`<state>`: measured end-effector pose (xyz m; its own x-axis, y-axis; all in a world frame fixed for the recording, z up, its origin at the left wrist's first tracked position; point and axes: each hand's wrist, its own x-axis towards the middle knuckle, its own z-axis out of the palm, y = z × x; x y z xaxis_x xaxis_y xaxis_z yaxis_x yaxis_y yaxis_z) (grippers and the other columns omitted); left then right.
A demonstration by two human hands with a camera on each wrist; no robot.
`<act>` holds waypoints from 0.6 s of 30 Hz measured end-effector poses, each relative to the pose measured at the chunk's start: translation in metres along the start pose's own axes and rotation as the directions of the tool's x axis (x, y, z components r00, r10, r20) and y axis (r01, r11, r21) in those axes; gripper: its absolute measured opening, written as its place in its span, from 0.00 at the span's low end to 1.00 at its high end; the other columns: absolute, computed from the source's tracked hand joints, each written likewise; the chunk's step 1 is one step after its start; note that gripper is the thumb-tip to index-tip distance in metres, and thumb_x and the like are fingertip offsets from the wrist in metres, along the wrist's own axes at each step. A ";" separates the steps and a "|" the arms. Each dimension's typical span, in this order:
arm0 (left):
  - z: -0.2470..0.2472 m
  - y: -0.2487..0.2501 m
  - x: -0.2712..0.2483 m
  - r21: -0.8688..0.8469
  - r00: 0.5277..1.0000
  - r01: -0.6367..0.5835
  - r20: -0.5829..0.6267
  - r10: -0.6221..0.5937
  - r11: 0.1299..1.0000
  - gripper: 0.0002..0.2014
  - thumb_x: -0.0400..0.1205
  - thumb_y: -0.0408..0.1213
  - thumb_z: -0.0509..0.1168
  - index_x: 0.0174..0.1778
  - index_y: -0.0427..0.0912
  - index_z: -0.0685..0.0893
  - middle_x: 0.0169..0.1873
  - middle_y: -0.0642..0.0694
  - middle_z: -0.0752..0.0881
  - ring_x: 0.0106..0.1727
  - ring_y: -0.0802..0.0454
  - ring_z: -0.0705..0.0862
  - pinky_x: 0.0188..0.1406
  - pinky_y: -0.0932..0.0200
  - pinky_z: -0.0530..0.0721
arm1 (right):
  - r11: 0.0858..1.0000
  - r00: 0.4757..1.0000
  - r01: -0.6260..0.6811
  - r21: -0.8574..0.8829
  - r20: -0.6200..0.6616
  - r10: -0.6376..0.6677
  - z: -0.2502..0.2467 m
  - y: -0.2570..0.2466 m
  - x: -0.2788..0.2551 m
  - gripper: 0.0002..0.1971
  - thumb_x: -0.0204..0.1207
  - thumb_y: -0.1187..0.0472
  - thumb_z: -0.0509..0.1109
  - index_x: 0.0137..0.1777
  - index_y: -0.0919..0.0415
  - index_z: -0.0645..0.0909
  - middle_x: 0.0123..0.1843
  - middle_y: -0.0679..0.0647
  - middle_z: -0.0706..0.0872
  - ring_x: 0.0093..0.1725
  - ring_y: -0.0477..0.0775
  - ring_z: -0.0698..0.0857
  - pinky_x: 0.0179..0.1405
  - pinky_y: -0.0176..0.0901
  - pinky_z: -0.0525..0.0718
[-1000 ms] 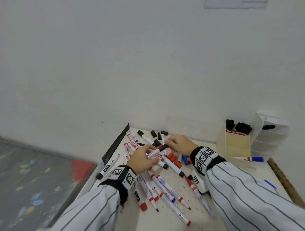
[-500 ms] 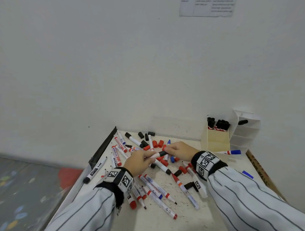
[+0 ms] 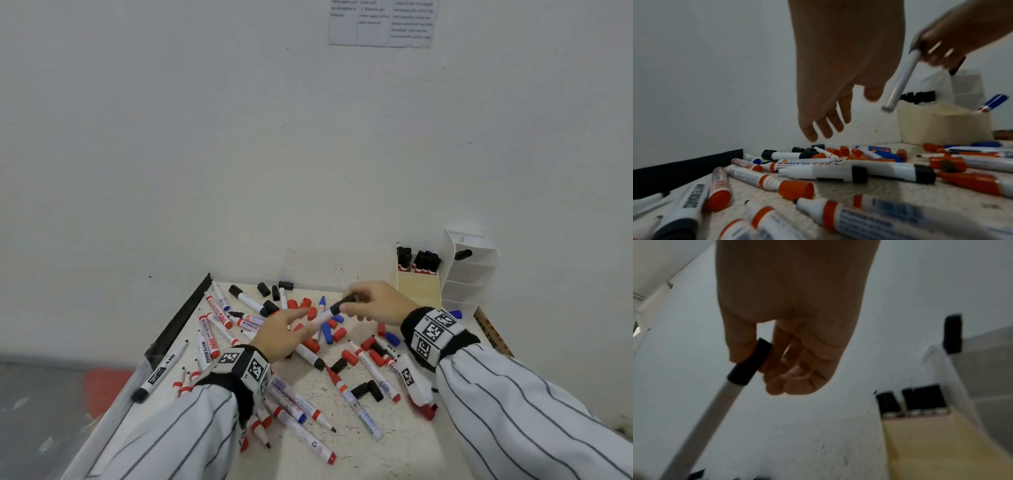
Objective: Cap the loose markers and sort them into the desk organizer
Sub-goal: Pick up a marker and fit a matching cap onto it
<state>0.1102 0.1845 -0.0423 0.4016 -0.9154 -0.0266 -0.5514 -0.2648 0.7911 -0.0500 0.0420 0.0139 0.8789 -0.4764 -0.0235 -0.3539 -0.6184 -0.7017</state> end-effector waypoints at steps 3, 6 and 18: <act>0.001 -0.017 0.017 0.194 0.989 0.145 -0.013 -0.145 0.970 0.23 0.86 0.48 0.55 0.74 0.40 0.72 0.71 0.42 0.76 0.71 0.46 0.75 0.71 0.51 0.71 | 0.999 0.975 -0.009 0.040 -0.222 0.017 -0.041 -0.001 -0.011 0.05 0.76 0.59 0.69 0.47 0.59 0.82 0.43 0.55 0.84 0.34 0.48 0.83 0.33 0.38 0.82; 0.002 -0.036 0.030 0.378 0.968 0.231 -0.001 -0.249 0.897 0.18 0.86 0.44 0.54 0.64 0.37 0.80 0.63 0.39 0.82 0.63 0.45 0.80 0.66 0.52 0.77 | 0.988 0.853 0.065 0.141 -0.522 0.018 -0.084 -0.001 -0.030 0.01 0.75 0.65 0.69 0.45 0.62 0.79 0.42 0.56 0.86 0.33 0.50 0.86 0.32 0.36 0.85; 0.009 -0.060 0.059 0.628 0.919 0.308 -0.002 -0.394 0.715 0.27 0.87 0.50 0.45 0.82 0.48 0.52 0.82 0.46 0.52 0.82 0.43 0.52 0.79 0.35 0.53 | 0.973 0.352 -0.073 -0.219 -0.918 -0.181 -0.148 0.068 -0.068 0.07 0.70 0.72 0.64 0.46 0.66 0.78 0.41 0.59 0.81 0.39 0.56 0.79 0.39 0.34 0.74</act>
<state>0.1605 0.1438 -0.0966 0.5878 -0.7365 -0.3348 -0.7298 -0.6613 0.1735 -0.1818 -0.0604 0.0732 0.0801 -0.6301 0.7724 -0.4786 -0.7040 -0.5247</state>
